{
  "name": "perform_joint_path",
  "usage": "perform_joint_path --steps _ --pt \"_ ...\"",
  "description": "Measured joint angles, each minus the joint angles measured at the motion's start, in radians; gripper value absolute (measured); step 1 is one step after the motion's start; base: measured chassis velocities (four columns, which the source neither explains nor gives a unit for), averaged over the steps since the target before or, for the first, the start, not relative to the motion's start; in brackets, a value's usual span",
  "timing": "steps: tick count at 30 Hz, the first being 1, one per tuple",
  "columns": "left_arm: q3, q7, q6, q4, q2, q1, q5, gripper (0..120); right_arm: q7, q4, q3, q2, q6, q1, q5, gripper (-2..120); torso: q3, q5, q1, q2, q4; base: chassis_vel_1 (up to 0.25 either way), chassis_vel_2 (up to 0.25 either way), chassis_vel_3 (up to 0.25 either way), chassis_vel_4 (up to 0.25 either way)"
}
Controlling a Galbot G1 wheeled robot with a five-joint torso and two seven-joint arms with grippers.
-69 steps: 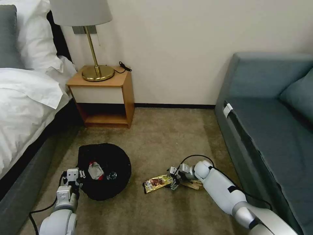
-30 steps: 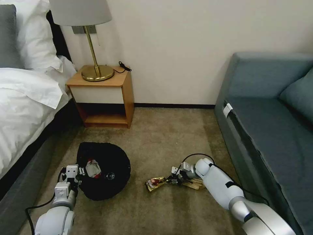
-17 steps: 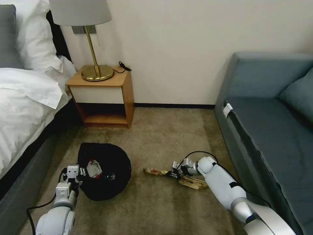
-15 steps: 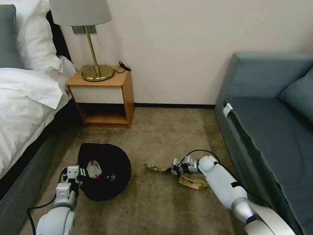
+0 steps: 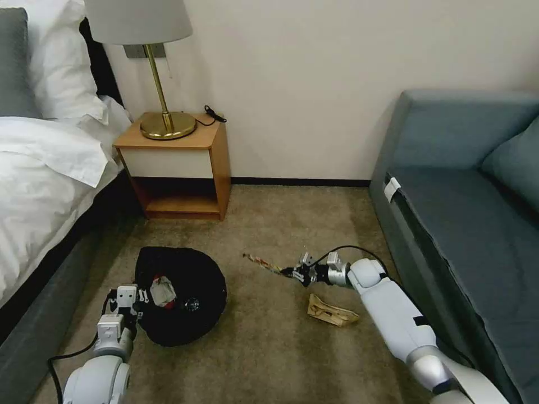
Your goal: Pick up the trash bin, then pick up the garbage on the floor and place it into the trash bin.
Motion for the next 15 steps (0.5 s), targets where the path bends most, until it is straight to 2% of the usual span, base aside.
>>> perform_joint_path --steps 2,6,7,9,15 --pt "0.001 0.000 0.000 0.000 -0.001 -0.001 0.000 1 -0.011 0.028 -0.005 -0.004 -0.021 -0.007 0.036 0 0.000 0.0000 0.000 0.000 0.0000 0.000 0.000 0.000 0.000" --pt "0.008 -0.001 0.000 0.000 -0.008 -0.010 0.001 1 -0.052 0.188 -0.061 -0.026 -0.129 -0.042 0.231 0 0.000 0.0000 0.000 0.000 0.0000 0.000 0.000 0.000 0.000" --pt "0.008 -0.001 0.000 0.000 -0.008 -0.010 0.001 1 -0.052 0.188 -0.061 -0.026 -0.129 -0.042 0.231 0 0.000 0.0000 0.000 0.000 0.0000 0.000 0.000 0.000 0.000" --pt "0.016 -0.002 0.001 -0.006 -0.016 -0.014 0.002 1 -0.064 0.272 -0.101 -0.029 -0.183 -0.057 0.351 0 0.000 -0.0001 0.000 0.000 0.0000 0.000 0.000 0.000 0.000" --pt "0.028 -0.003 0.003 -0.017 -0.029 -0.027 0.002 1 -0.066 0.365 -0.178 -0.008 -0.253 -0.065 0.491 0 0.000 -0.0001 0.000 0.000 0.0001 0.000 0.000 0.000 0.000"
